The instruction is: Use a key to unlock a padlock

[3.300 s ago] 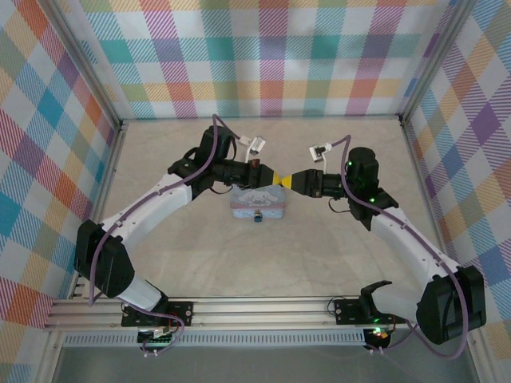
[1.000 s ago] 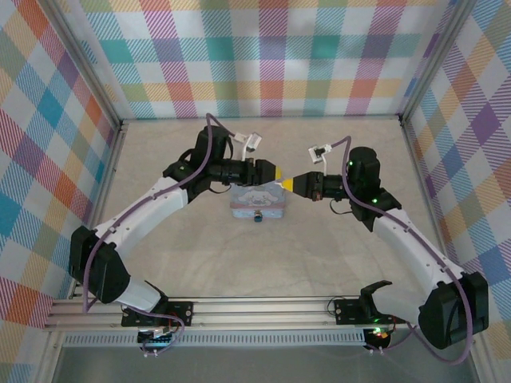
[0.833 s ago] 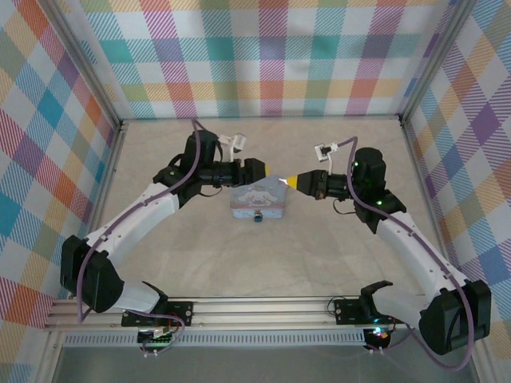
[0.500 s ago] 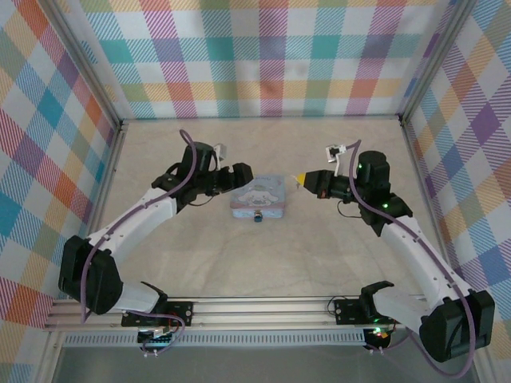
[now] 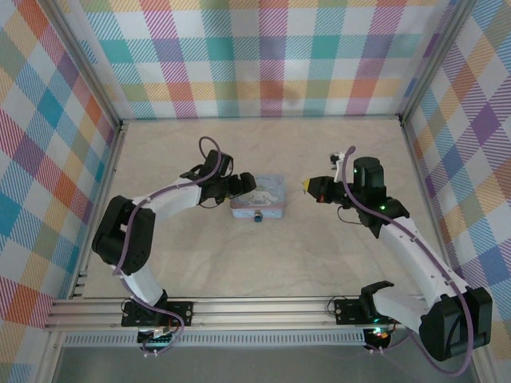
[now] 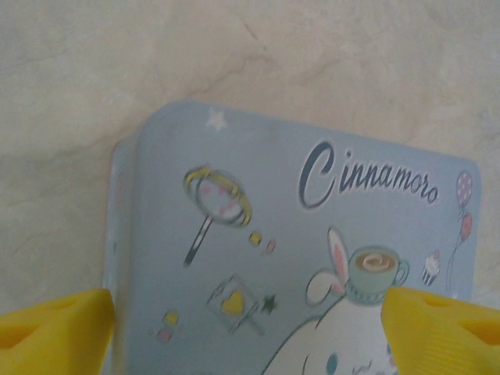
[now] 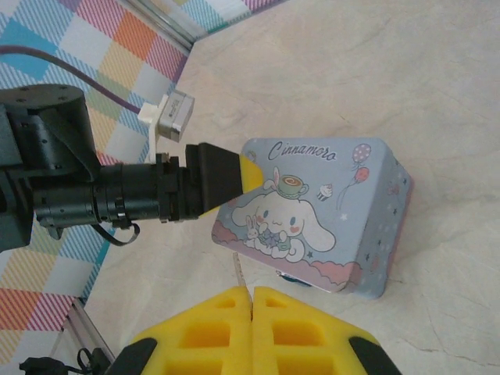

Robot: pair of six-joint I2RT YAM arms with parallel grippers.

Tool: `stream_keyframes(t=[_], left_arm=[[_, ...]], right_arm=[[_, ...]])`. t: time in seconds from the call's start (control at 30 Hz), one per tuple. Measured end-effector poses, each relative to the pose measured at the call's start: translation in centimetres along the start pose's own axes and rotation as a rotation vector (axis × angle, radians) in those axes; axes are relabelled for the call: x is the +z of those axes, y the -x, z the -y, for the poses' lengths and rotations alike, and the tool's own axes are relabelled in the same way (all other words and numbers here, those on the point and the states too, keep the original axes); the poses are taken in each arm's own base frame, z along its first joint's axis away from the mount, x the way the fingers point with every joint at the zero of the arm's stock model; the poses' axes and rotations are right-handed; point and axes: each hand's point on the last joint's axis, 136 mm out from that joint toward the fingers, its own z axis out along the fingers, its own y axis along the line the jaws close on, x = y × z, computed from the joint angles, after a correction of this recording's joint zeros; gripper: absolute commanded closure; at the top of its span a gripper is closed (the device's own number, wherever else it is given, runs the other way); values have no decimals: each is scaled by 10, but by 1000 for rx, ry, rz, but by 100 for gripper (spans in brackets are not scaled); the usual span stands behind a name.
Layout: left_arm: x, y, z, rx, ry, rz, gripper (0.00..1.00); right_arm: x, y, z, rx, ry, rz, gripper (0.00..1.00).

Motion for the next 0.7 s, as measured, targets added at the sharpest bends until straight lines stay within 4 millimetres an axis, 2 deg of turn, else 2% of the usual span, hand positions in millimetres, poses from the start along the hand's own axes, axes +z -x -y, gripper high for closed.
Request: stream_keyframes(t=[0.3, 0.5, 0.53, 0.57, 0.7], left_arm=[[13, 28, 35, 1, -106, 31, 14], [14, 30, 39, 4, -119, 33, 8], [13, 30, 38, 6, -117, 35, 6], [11, 29, 37, 9, -113, 40, 0], [-14, 24, 32, 27, -110, 76, 0]], right_arm=[[19, -15, 30, 47, -77, -54, 100], [25, -18, 40, 59, -106, -68, 100], [26, -19, 41, 59, -110, -71, 100], [27, -19, 43, 57, -116, -73, 100], [30, -19, 48, 47, -132, -79, 100]])
